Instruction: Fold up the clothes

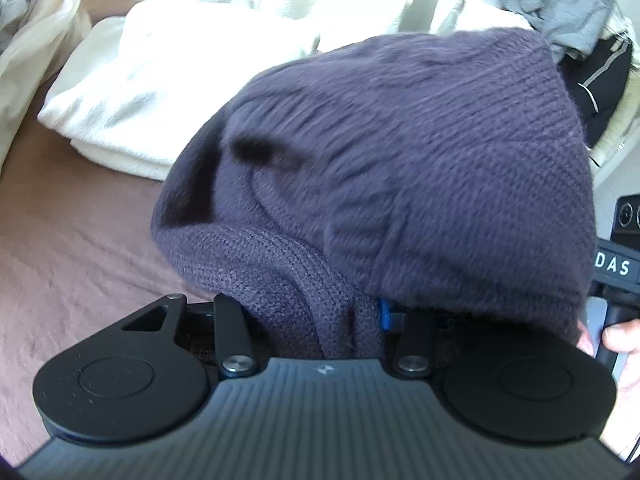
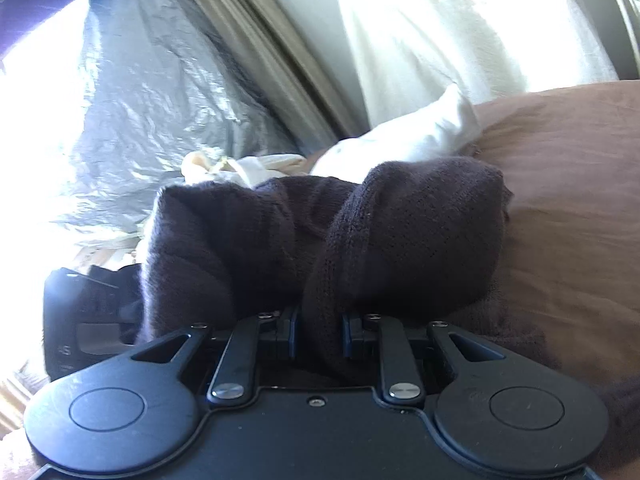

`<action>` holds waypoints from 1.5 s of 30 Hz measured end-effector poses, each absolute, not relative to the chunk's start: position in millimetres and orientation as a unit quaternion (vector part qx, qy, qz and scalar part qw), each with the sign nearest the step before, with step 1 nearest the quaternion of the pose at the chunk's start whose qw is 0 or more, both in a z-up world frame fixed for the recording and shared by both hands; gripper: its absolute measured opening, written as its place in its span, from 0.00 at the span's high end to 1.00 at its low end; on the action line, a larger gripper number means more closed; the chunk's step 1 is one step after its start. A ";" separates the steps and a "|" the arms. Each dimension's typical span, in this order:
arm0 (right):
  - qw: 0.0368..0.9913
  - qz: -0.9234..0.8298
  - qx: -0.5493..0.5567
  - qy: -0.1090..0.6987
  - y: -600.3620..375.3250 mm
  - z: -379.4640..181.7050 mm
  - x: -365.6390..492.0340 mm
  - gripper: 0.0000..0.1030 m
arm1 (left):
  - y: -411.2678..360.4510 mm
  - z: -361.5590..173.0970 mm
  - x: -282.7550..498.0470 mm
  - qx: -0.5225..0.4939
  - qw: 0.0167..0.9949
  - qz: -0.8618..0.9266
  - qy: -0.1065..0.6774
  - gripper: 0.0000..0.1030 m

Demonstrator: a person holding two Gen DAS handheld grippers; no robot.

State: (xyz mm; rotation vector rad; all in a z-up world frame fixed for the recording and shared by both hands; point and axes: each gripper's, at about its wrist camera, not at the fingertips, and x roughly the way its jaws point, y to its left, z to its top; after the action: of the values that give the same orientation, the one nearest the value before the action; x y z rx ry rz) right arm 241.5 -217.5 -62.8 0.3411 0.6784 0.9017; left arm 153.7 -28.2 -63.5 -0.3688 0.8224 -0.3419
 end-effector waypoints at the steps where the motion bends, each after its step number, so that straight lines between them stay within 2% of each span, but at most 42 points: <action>1: 0.830 0.427 0.163 0.320 -217.0 -59.4 236.6 0.76 | -35.0 -52.9 139.0 -0.171 0.888 -0.168 0.392 0.59; 6: 0.824 0.444 0.170 0.309 -234.6 -44.1 210.5 0.76 | -76.0 -25.5 105.8 -0.136 0.902 -0.180 0.367 0.59; 9: 0.830 0.434 0.166 0.308 -242.5 -27.4 200.8 0.76 | -94.0 -6.5 92.2 -0.130 0.910 -0.185 0.348 0.65; 11: 0.832 0.426 0.171 0.310 -249.1 -22.0 193.0 0.76 | -101.6 8.5 87.0 -0.137 0.912 -0.196 0.335 0.76; 22: 0.848 0.406 0.155 0.302 -279.9 7.8 147.1 0.76 | -152.0 59.1 63.2 -0.145 0.914 -0.225 0.304 0.76; 29: 0.856 0.391 0.166 0.294 -303.5 35.6 134.3 0.76 | -151.5 77.4 34.5 -0.154 0.912 -0.258 0.280 0.76; 31: 0.860 0.388 0.172 0.282 -309.6 48.9 133.3 0.76 | -118.6 79.7 3.0 -0.154 0.913 -0.269 0.264 0.76; 37: 0.897 0.365 0.136 0.209 -309.9 116.6 151.3 0.80 | -112.1 163.8 20.1 -0.086 0.940 -0.279 0.175 0.82; 39: 0.914 0.349 0.100 0.180 -304.1 142.6 162.8 0.82 | -112.9 187.4 42.5 -0.084 0.945 -0.272 0.161 0.81; 40: 0.925 0.330 0.079 0.170 -300.5 147.1 168.4 0.82 | -108.7 192.9 52.0 -0.094 0.946 -0.261 0.166 0.74; 41: 0.934 0.309 0.065 0.167 -297.7 148.8 175.9 0.82 | -105.4 192.7 62.5 -0.101 0.948 -0.240 0.183 0.62; 43: 0.946 0.249 0.060 0.200 -296.7 134.7 202.1 0.82 | -98.3 180.9 80.1 -0.107 0.951 -0.186 0.223 0.54; 45: 0.952 0.157 0.038 0.258 -296.7 102.6 231.7 0.77 | -90.0 149.6 86.5 -0.090 0.950 -0.149 0.258 0.54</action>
State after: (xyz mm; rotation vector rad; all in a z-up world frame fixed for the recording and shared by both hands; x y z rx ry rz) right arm 231.7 -296.7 102.6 0.0767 0.5251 0.3191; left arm 86.5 -90.0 149.6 -0.1839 0.5246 -0.3023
